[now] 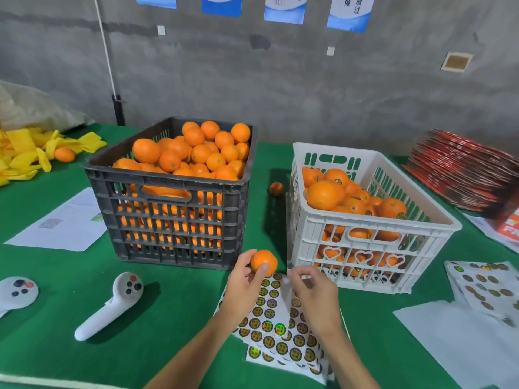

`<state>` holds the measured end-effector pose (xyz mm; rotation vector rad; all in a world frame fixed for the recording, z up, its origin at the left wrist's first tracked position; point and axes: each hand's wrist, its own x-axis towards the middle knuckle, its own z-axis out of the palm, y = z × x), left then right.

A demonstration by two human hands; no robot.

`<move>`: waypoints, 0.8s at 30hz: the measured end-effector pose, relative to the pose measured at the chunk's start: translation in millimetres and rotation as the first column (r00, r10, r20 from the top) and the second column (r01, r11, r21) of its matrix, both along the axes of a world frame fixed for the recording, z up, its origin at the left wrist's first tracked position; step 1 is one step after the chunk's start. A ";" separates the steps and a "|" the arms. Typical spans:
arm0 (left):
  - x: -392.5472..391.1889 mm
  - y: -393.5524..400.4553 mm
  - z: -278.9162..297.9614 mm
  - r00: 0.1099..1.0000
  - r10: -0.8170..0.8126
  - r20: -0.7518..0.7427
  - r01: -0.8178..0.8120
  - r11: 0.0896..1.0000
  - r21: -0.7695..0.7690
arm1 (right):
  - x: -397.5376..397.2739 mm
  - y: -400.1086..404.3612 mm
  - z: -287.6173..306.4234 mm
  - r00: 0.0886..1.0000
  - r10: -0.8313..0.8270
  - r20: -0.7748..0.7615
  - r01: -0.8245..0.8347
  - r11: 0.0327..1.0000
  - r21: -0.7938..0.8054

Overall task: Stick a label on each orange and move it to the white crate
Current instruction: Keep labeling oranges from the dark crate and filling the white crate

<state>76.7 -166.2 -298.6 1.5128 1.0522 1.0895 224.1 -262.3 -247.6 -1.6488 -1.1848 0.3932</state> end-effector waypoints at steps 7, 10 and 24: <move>-7.0 -1.8 70.2 0.961 -0.056 0.270 0.033 0.995 0.091 | -27.8 42.6 65.7 0.971 -0.095 0.218 0.007 0.928 0.373; -13.7 5.8 101.2 0.940 -0.067 0.334 0.029 0.993 0.118 | -31.6 52.8 89.4 0.997 0.068 0.046 -0.081 0.909 0.410; 4.8 21.9 185.1 0.975 -0.125 0.184 0.087 0.976 0.201 | -5.4 61.7 146.7 0.905 0.117 0.409 -0.206 0.962 0.181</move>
